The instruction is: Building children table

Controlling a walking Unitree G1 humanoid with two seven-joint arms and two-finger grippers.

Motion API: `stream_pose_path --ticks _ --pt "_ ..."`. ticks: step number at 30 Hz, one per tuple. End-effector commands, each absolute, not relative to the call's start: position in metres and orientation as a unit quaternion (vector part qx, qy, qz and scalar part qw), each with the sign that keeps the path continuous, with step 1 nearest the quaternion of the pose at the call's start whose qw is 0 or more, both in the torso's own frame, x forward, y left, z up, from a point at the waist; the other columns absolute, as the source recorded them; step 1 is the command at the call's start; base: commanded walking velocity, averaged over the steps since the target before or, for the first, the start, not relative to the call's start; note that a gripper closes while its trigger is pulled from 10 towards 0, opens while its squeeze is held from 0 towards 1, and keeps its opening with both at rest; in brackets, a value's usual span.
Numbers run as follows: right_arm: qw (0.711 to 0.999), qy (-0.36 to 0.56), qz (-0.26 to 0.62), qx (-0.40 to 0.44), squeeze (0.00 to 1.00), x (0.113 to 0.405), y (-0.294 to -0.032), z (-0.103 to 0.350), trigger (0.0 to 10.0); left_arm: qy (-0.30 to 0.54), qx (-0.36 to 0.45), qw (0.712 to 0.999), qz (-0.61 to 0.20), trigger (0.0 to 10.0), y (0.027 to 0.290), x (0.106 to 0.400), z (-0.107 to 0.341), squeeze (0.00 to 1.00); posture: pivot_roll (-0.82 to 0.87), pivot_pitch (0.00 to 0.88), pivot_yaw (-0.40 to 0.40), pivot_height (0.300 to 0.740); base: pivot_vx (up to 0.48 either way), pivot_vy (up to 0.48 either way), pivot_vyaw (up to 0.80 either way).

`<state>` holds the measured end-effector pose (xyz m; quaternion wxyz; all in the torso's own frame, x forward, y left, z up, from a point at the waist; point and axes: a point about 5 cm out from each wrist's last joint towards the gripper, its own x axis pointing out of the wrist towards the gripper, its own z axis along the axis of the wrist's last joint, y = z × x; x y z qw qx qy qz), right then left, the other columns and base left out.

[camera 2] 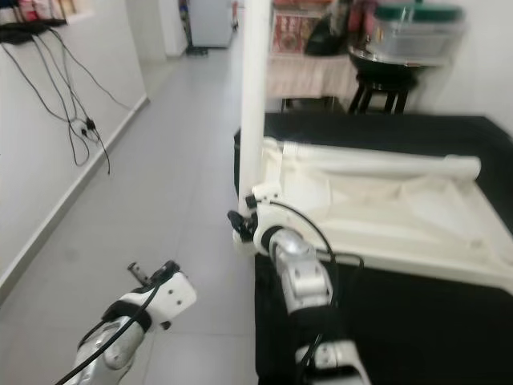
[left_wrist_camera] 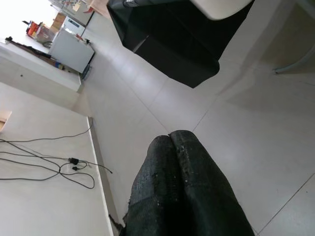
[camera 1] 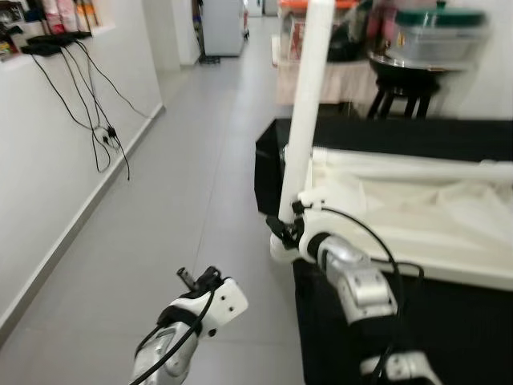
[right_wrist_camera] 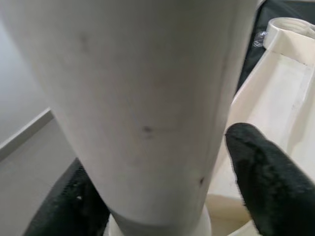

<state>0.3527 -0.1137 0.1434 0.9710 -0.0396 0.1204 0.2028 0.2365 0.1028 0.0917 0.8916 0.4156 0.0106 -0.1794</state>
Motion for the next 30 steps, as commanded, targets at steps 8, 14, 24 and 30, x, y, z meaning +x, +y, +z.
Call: stream_pose_path --ticks 8,14,24,30 --pt "0.931 0.030 0.357 -0.070 0.00 0.380 -0.103 0.189 10.0 0.020 0.418 0.889 -0.183 10.0 0.102 0.231 0.090 0.00 0.06 0.002 -0.037 0.740 0.000 0.000 0.00" --pt "0.886 0.014 0.459 -0.069 0.00 0.383 -0.091 0.204 10.0 0.016 0.418 0.890 -0.183 10.0 0.099 0.221 0.093 0.00 0.08 0.031 -0.035 0.740 0.000 0.000 0.00" --pt "0.845 0.025 0.529 -0.079 0.00 0.387 -0.074 0.207 10.0 0.009 0.420 0.889 -0.182 10.0 0.095 0.199 0.099 0.00 0.14 0.092 -0.030 0.740 0.000 0.000 0.00" --pt "0.827 0.037 0.557 -0.073 0.00 0.384 -0.073 0.201 10.0 0.008 0.422 0.888 -0.181 10.0 0.096 0.189 0.103 0.00 0.15 0.112 -0.015 0.740 0.000 0.000 0.00"
